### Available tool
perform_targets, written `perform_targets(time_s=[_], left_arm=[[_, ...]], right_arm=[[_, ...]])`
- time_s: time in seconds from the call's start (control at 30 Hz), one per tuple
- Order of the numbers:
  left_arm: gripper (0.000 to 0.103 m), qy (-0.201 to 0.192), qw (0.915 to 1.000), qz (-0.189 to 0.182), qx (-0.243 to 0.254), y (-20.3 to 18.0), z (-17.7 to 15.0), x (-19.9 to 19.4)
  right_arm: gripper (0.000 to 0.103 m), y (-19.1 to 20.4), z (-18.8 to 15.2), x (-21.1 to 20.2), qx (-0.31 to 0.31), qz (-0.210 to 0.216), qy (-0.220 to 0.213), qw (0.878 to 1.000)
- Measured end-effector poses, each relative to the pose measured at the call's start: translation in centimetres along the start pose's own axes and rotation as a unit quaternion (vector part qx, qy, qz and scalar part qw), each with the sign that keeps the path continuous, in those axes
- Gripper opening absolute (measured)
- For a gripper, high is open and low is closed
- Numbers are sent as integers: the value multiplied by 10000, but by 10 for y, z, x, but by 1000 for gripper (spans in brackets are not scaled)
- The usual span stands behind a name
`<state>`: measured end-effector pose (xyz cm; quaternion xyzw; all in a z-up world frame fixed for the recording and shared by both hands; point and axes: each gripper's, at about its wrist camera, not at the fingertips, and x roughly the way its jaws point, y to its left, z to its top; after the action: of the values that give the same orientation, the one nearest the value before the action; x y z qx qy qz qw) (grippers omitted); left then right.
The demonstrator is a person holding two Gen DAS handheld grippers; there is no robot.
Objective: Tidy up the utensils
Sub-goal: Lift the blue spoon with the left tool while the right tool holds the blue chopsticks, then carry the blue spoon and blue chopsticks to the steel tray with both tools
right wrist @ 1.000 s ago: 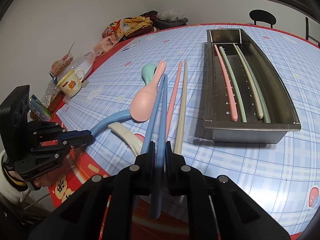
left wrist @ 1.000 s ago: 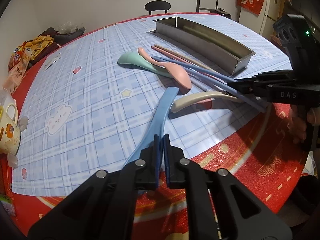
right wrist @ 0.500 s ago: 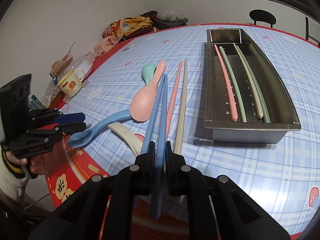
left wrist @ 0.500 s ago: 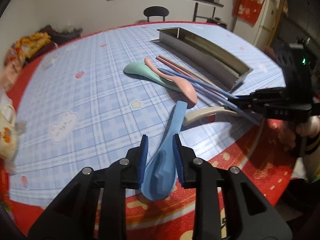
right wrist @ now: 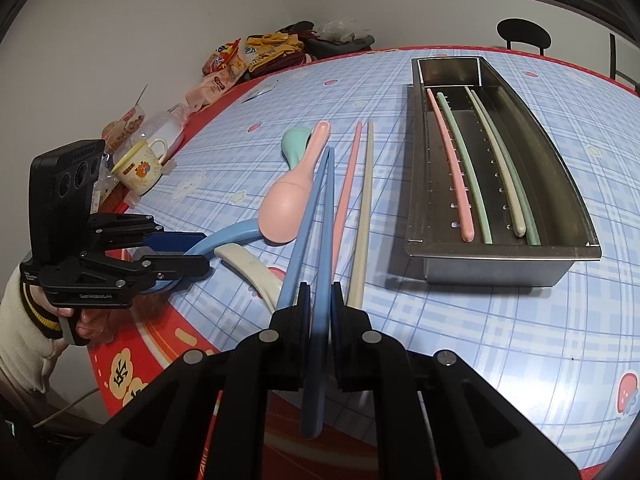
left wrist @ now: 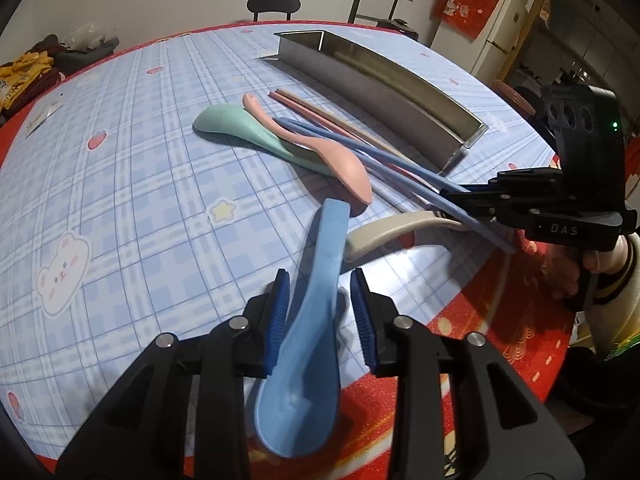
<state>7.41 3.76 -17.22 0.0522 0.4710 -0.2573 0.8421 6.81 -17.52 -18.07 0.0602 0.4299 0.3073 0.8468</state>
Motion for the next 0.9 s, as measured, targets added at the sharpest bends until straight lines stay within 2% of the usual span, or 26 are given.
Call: perform_targets(time_s=[0.03,0.07,0.3,0.4,0.6,0.9], left_arm=[[22,-12,10000,79,-24,1,0,0],[21,-31,9999,119,-47,2,-1,1],[20,-358,9980,261,-454,10,-11,-8],[18,-533,9960,337,-637,15,-16,-16],[11,-837,9920,291,-902,19,-21,-31],[11,-932,9903,197,-1015,20,-23,-34]], right_arm=[[10,0,0,0,1,-9,3,10000],[10,-1,1,1,-4,-23,8,10000],[9,0,0,1,-62,-164,-22,9998],[8,2,-1,-4,-87,-275,-180,9994],[8,6,-1,-11,-201,-444,-414,9980],[8,2,-2,-19,-131,-437,-602,9971]])
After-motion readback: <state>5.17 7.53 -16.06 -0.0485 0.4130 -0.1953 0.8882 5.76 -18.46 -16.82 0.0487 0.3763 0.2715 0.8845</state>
